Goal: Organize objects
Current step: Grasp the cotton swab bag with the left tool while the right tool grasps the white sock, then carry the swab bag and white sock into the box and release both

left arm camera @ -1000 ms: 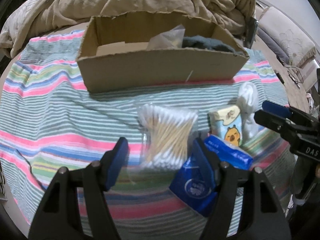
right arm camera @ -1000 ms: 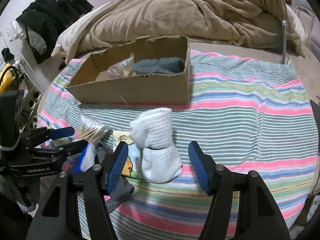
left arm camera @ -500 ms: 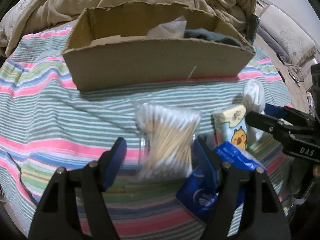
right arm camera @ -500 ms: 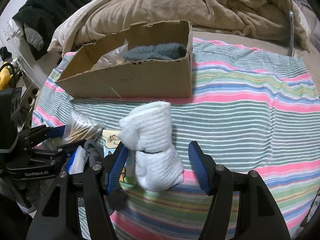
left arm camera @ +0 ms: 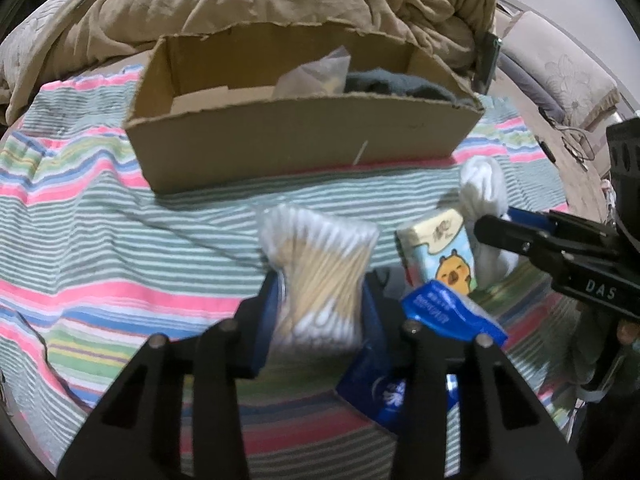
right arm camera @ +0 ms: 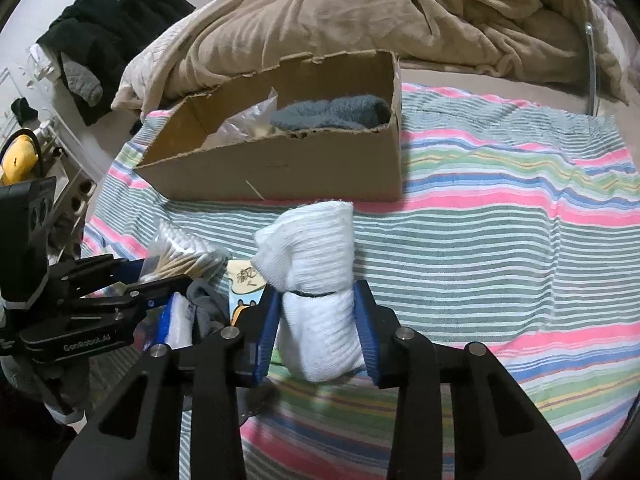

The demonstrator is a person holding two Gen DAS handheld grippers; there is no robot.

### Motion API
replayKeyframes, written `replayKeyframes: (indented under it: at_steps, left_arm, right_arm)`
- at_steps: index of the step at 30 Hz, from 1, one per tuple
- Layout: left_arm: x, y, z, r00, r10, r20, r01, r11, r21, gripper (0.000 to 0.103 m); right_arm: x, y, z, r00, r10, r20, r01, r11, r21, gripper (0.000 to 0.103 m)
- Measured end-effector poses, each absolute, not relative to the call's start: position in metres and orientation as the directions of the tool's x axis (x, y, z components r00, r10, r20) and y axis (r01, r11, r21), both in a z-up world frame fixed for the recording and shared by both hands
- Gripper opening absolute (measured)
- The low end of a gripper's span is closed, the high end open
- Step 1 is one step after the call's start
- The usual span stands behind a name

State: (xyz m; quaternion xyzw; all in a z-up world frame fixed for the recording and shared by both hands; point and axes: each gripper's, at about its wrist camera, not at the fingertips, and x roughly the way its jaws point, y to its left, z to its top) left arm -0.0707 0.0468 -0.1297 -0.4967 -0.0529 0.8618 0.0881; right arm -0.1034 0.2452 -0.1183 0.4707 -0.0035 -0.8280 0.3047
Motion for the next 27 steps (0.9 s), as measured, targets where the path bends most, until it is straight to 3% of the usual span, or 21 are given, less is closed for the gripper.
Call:
replayKeyframes:
  at_steps: [27]
  left_arm:
    - [-0.056, 0.009, -0.07, -0.618, 0.189, -0.763, -0.047, -0.978, -0.204, 0.038]
  right_arm:
    - [-0.094, 0.254, -0.057, -0.475, -0.527, -0.705, 0.503, -0.82, 0.273, 0.039]
